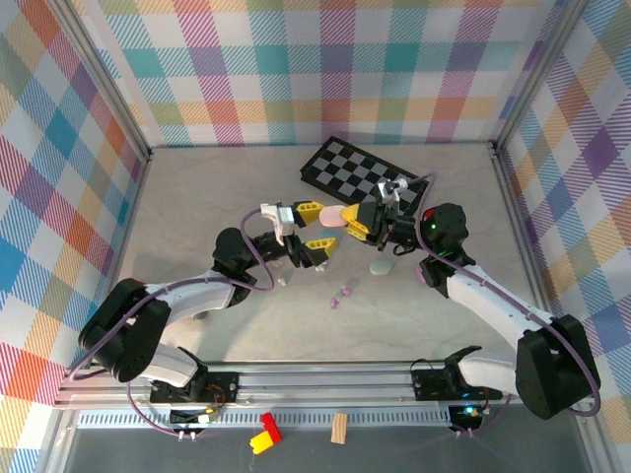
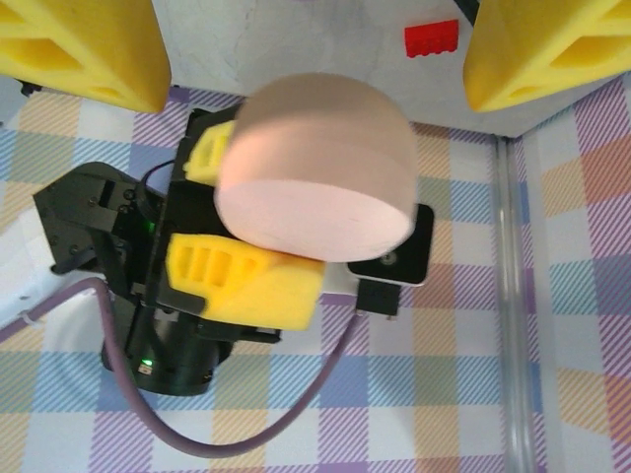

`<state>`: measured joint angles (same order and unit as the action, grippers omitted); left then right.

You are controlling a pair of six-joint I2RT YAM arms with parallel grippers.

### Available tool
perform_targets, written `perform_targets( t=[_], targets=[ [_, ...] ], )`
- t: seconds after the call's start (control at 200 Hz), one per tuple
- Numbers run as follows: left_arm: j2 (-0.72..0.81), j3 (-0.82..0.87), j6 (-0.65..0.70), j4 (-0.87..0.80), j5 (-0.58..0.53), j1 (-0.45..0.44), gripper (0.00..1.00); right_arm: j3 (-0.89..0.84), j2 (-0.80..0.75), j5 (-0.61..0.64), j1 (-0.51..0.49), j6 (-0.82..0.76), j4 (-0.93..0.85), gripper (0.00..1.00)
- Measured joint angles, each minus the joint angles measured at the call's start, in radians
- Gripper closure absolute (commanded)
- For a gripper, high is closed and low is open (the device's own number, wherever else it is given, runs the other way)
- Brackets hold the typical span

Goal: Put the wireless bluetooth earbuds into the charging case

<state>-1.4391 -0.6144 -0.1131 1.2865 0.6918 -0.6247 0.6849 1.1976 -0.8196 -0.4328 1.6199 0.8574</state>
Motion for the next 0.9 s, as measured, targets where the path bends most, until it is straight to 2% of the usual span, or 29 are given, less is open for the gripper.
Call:
perform_targets(
  t=[0.43,0.675,0.79,0.9],
  targets=[
    [-0.010,-0.014,0.082,0.000,0.024,-0.009,0.35,-0.004,0.000,0.016,-0.010,0.023,0.010,0.85],
    [-0.012,-0.026,0.088,0.000,0.020,-0.009,0.37,-0.004,-0.006,0.018,-0.021,0.021,-0.011,0.86],
    [-0.013,-0.030,0.092,0.000,0.020,-0.009,0.46,-0.004,-0.008,0.018,-0.021,0.018,-0.013,0.86],
    [-0.013,-0.035,0.091,0.000,0.017,-0.009,0.46,-0.004,-0.011,0.018,-0.024,0.014,-0.013,0.86]
  ],
)
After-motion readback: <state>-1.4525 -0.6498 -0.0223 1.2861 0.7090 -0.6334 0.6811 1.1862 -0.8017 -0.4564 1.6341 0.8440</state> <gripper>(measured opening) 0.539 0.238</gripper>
